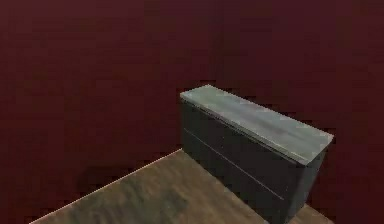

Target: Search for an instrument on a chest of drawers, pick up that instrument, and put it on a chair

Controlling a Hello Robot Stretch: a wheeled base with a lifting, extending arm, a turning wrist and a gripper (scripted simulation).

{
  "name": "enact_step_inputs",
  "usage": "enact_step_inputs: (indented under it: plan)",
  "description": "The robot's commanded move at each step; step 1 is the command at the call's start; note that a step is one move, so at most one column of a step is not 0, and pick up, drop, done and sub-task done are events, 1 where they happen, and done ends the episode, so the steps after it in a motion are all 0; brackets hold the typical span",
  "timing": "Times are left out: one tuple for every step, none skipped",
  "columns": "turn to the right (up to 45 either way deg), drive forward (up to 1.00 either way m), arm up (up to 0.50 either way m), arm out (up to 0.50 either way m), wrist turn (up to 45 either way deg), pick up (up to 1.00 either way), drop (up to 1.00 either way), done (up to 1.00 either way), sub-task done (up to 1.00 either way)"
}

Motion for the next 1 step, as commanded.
enact_step_inputs:
  plan:
    - [45.0,0.0,0.0,0.0,0.0,0.0,0.0,0.0,0.0]
